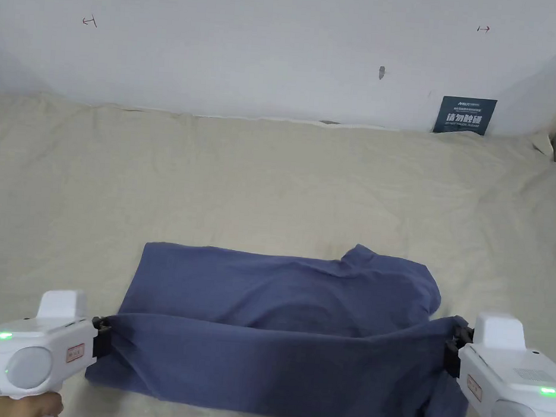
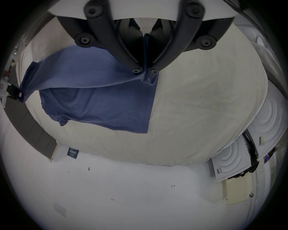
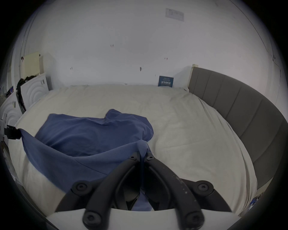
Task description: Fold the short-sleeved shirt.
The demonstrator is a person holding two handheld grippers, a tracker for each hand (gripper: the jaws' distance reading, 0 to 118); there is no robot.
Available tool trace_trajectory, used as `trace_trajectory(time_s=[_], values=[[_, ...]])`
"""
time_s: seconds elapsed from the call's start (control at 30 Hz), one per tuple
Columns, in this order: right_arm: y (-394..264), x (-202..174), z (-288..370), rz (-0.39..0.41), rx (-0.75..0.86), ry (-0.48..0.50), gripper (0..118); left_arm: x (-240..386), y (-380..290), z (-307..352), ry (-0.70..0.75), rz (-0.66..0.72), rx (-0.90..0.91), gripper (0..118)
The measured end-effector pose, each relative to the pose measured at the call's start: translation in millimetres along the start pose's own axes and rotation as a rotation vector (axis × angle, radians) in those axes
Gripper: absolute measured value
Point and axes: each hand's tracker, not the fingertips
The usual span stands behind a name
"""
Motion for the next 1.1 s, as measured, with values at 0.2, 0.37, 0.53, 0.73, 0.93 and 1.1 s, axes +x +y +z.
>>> trace_trajectory(time_s=[0.2,0.37,0.53,0.73,0.93,1.1], values=[[-5,-4,-73,-0.028,-0.163,-0.018,7,-3,13,-80,0.016,-0.011,-0.161,5],[-26,-6,-115,-0.054,-0.278,-0.006,7,-1,-1,-109,0.037,-0.009,-0.221,5],[-32,7,-115,-0.137,-0.281,-0.005,10,2,6,-93,0.049,-0.027,-0.209,20],[4,5,-40,-0.145,-0.075,0.047,97,16,24,-19,0.008,0.041,0.013,115],[41,-6,78,-0.095,0.221,0.062,100,54,37,84,0.003,-0.025,0.337,115],[42,-15,154,-0.053,0.404,0.034,100,83,19,148,0.019,-0.066,0.58,115]])
